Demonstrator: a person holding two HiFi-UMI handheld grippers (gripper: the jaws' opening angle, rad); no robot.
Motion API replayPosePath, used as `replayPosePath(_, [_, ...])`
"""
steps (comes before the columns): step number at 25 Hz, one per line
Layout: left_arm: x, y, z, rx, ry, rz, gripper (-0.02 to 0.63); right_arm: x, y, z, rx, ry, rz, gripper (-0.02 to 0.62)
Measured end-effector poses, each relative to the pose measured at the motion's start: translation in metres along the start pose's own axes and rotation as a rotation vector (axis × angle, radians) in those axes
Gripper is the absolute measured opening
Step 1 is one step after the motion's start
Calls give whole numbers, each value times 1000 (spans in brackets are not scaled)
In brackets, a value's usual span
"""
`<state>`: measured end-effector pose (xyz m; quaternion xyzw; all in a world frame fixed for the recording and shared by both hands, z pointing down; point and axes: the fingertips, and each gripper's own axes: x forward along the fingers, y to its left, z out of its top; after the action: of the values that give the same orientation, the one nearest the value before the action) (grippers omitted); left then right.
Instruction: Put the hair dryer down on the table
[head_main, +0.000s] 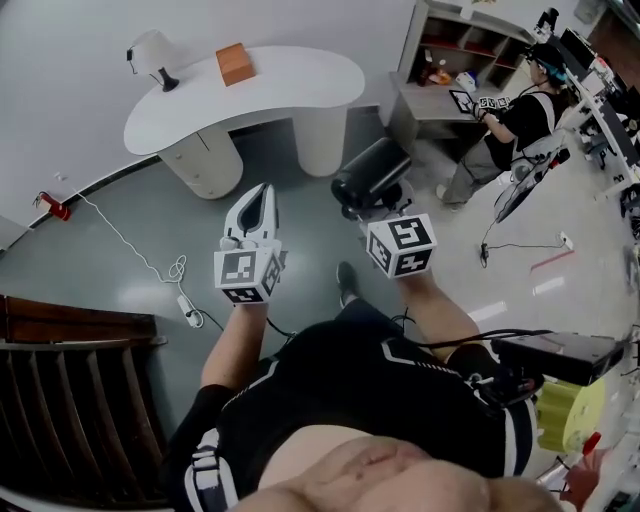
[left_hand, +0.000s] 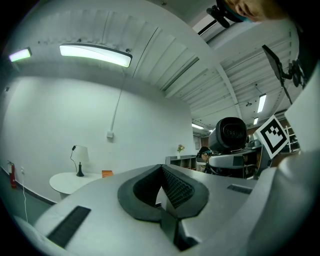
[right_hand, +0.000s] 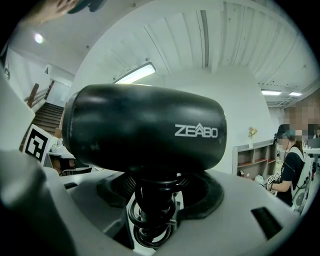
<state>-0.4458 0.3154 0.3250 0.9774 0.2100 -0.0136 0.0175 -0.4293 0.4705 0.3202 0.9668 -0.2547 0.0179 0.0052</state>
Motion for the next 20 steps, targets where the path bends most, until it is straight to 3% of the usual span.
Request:
replayPosePath(10, [74, 34, 3, 4, 7, 57, 31, 76, -44, 3, 14, -5, 52, 267])
replayPosePath(20, [174, 41, 3, 9, 24, 65, 31, 147, -119, 7, 37, -7, 80, 267])
